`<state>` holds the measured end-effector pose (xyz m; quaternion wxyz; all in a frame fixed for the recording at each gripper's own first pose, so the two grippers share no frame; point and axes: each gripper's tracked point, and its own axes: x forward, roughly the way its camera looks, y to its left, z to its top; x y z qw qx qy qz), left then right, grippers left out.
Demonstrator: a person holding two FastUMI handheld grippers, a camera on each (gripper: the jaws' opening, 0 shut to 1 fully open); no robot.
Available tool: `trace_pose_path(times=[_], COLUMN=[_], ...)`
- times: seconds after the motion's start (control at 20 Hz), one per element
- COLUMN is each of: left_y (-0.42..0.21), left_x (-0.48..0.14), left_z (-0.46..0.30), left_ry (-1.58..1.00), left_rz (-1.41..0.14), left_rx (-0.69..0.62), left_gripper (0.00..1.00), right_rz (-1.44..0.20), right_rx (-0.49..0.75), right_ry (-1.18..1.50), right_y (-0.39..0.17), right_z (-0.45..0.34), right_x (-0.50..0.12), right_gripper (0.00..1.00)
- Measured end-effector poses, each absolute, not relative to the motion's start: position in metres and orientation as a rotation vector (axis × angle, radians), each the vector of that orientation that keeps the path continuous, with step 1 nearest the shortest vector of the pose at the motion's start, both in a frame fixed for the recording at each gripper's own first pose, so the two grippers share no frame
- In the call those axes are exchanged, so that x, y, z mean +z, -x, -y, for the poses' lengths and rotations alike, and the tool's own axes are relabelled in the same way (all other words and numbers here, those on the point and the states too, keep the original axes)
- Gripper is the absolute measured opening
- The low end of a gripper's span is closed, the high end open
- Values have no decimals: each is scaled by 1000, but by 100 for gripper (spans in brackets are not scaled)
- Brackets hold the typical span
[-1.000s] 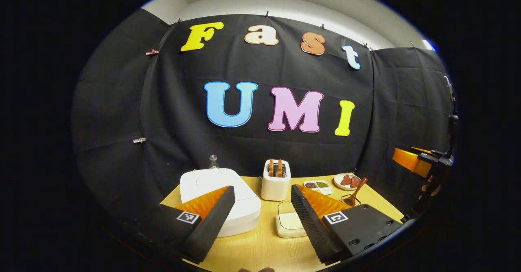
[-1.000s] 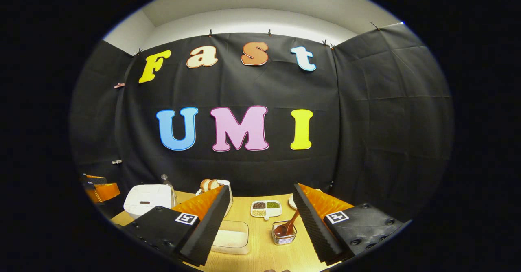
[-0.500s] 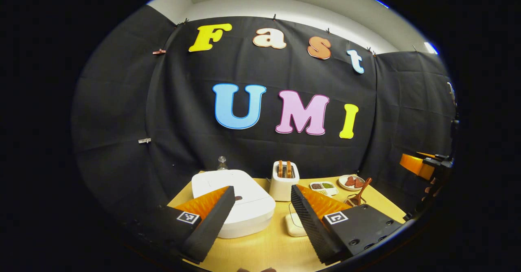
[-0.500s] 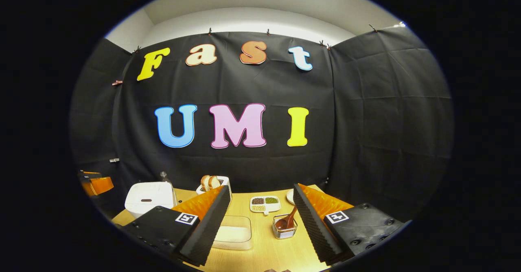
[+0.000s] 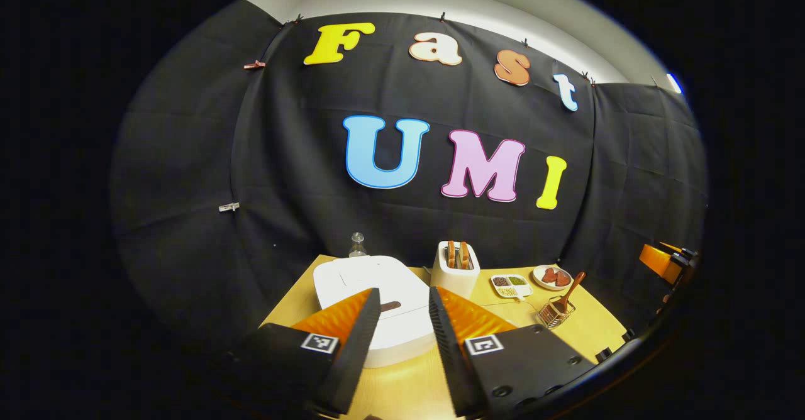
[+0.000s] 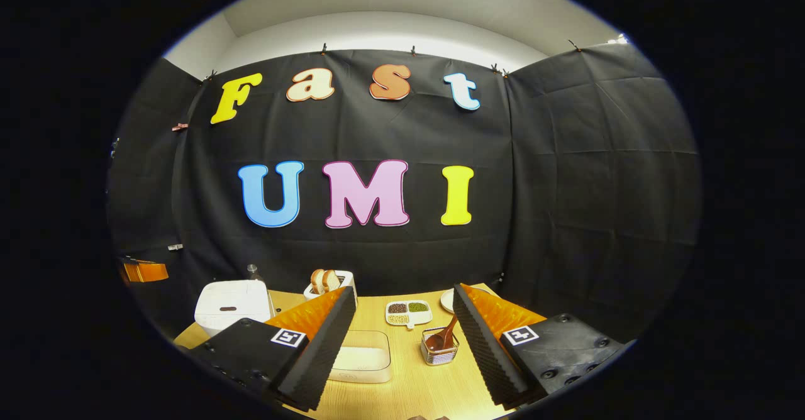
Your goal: Close the left gripper, press the button to open the rice cooker; take a wooden spoon from the chopstick holder with the right hand, scoop a spoonful of rice and pour it into the rice cooker, then put the wooden spoon back into the chopstick holder.
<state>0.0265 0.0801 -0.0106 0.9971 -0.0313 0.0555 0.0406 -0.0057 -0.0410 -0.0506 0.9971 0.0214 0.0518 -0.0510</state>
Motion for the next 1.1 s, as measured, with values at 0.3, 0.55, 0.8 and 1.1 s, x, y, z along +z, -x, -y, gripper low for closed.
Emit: trace_pose_path(times=[0.3, 0.55, 0.8, 1.1], left_y=[-77, -118, -157, -193], left_x=[-28, -73, -108, -143], left_z=[-97, -121, -126, -108], left_ry=[125, 260, 252, 202], left_rz=[-163, -220, -278, -380], left_rx=[117, 197, 207, 185], left_gripper=[11, 6, 6, 6], right_rz=[-131, -186, -238, -268], right_rx=[-80, -77, -87, -102], right_ry=[-40, -69, -88, -99], right_y=[-19, -34, -46, -52], right_z=[64, 89, 112, 132], right_x=[-65, -88, -112, -128], right_gripper=[98, 98, 98, 98])
